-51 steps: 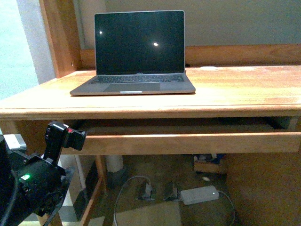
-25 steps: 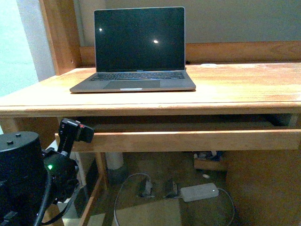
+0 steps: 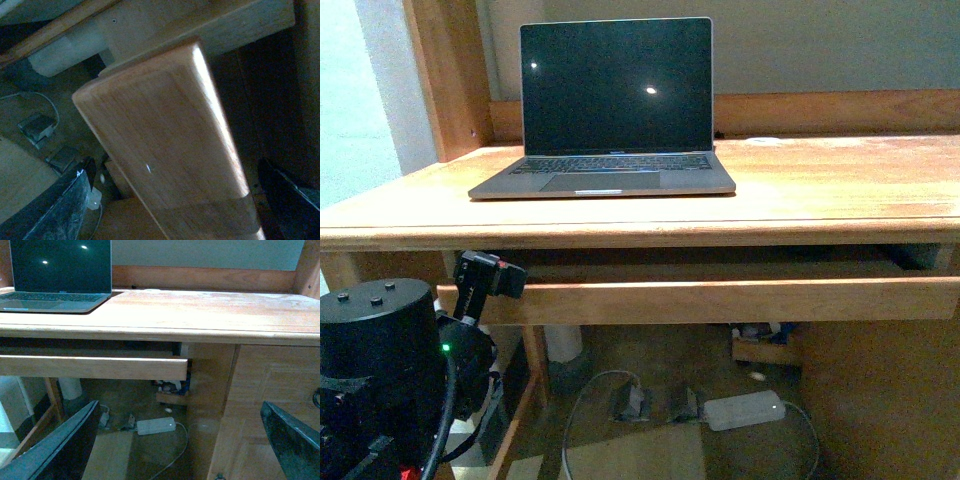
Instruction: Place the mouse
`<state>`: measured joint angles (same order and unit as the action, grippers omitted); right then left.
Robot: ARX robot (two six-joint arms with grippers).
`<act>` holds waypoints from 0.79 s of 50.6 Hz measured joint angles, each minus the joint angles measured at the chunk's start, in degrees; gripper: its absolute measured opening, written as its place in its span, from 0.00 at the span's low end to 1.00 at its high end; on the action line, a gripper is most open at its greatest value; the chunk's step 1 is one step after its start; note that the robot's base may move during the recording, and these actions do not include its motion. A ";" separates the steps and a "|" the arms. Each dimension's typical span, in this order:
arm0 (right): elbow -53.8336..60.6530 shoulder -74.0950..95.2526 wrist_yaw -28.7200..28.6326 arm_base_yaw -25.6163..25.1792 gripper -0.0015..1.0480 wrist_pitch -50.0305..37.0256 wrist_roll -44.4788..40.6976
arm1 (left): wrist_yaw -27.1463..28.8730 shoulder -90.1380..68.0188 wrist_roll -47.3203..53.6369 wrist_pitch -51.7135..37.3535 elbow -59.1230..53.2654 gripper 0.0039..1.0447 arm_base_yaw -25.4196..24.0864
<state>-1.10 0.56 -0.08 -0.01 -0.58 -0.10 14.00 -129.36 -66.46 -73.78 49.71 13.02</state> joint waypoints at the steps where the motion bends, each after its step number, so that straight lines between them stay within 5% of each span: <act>1: 0.02 0.00 0.00 0.00 0.94 0.00 0.02 | 0.04 0.00 0.00 0.04 0.00 0.94 0.00; 40: 0.00 0.00 0.00 0.00 0.94 0.00 0.00 | -1.73 -4.44 -5.88 -0.26 5.31 0.94 0.72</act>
<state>-1.10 0.56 -0.08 -0.01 -0.58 -0.10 12.27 -133.80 -72.34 -74.04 55.02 13.74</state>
